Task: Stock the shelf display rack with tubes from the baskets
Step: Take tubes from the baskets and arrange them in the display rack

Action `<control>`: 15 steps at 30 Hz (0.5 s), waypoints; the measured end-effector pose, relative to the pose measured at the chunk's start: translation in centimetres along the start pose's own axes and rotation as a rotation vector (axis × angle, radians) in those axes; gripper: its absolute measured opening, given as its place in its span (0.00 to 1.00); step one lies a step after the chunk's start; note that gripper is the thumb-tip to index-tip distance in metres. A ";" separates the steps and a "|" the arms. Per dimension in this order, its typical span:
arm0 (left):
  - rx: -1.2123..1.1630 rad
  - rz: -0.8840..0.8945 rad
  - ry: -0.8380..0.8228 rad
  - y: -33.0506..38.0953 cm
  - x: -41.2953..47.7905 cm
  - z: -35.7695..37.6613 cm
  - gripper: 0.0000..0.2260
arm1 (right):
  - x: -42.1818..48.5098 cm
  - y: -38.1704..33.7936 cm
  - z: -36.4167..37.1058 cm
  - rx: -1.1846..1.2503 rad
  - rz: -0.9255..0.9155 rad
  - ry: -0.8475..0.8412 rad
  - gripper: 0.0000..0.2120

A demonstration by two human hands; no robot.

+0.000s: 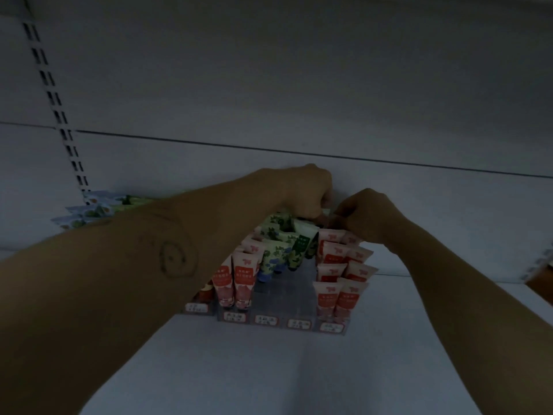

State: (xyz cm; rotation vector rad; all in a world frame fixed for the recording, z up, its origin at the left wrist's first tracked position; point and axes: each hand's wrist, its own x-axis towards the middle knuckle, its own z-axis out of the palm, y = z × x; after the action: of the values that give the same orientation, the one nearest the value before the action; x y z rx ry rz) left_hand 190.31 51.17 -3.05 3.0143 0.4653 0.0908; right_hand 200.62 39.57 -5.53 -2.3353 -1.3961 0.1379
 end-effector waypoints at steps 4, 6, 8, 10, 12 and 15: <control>0.013 -0.002 -0.020 -0.1 0.7 -0.1 0.19 | 0.0 -0.2 0.0 -0.050 -0.021 0.004 0.13; 0.035 -0.008 -0.026 -0.1 0.9 0.0 0.19 | 0.1 -0.1 0.0 -0.052 -0.016 0.008 0.13; 0.039 -0.007 -0.025 0.0 1.0 0.0 0.19 | 0.2 -0.1 0.0 -0.043 -0.014 0.014 0.12; 0.037 -0.009 -0.021 -0.1 1.0 0.2 0.19 | 0.2 0.0 0.1 -0.029 -0.020 0.017 0.12; 0.048 -0.011 -0.014 -0.1 1.0 0.2 0.19 | 0.1 0.0 0.1 -0.022 -0.018 0.021 0.11; 0.050 -0.002 -0.003 0.0 0.8 0.3 0.20 | 0.1 0.1 0.1 -0.019 -0.012 0.026 0.09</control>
State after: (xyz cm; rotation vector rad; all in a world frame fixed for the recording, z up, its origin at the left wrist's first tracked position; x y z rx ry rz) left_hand 191.08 51.40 -3.35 3.0619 0.4770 0.0759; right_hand 200.71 39.70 -5.67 -2.3352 -1.4047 0.0916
